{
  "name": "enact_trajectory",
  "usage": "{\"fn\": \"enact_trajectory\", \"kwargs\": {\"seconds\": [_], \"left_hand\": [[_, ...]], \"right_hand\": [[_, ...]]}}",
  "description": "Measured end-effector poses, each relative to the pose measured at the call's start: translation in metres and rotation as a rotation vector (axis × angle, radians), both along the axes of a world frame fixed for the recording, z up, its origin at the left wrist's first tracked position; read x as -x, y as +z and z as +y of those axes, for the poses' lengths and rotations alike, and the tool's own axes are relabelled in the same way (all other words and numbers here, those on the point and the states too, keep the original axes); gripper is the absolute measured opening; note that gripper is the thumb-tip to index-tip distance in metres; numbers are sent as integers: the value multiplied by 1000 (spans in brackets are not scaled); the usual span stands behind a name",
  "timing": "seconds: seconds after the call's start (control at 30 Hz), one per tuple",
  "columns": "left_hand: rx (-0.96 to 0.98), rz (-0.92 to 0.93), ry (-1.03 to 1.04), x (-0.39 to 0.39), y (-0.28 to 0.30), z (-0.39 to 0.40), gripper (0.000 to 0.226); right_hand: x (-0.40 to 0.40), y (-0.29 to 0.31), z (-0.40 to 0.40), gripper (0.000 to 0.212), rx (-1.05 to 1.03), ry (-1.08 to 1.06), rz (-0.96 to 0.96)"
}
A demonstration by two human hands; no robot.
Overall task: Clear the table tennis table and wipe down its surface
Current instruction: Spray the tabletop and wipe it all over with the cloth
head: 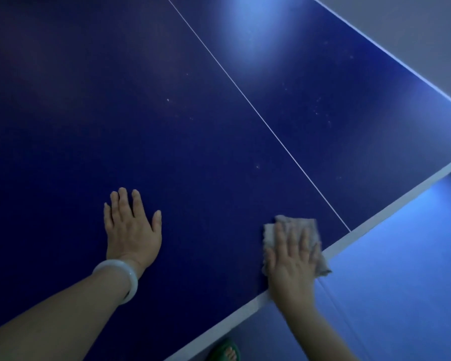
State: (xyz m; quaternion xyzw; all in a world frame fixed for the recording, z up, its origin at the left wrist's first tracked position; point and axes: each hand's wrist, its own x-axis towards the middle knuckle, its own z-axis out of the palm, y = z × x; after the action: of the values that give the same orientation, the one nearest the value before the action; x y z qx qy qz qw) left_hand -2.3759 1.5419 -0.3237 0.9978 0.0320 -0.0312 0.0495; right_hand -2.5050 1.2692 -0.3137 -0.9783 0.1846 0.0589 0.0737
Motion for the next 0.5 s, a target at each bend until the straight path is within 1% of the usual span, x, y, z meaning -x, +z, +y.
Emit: {"fn": "enact_trajectory", "kwargs": {"seconds": [0.1,0.13,0.17,0.2,0.23,0.27,0.33,0.37,0.43,0.47,0.5], "left_hand": [[1,1,-6,0,-1,0,73],[4,-4,-7,1,-1,1,74],[11,-11,-6,0,-2,1,74],[20,-15,-4,0,-2,1,75],[24,-16,-4,0,-1,1,76],[21,-14,-5,0,-1,0,78],[14,-10,-6,-1,-1,0,80],[18,-13,-3,-1,-1,0,81],[24,-13,1,-1,-1,-1,82],[20,-11,0,-1,-2,-1,81],[13,-9,-3,-1,-2,0,81]], "right_hand": [[-6,-2,23,58,-10,473,19],[-15,-2,15,58,-3,552,24],[-29,-2,1,59,21,557,37],[-44,-2,-15,61,60,509,46],[-60,-2,-33,64,104,421,60],[-78,-3,-48,62,101,299,64],[-113,-1,-64,59,-11,78,49],[-131,2,-65,60,-61,14,47],[-166,3,-55,61,-116,-49,46],[-180,4,-45,62,-118,-25,64],[-189,4,-31,63,-91,68,76]]}}
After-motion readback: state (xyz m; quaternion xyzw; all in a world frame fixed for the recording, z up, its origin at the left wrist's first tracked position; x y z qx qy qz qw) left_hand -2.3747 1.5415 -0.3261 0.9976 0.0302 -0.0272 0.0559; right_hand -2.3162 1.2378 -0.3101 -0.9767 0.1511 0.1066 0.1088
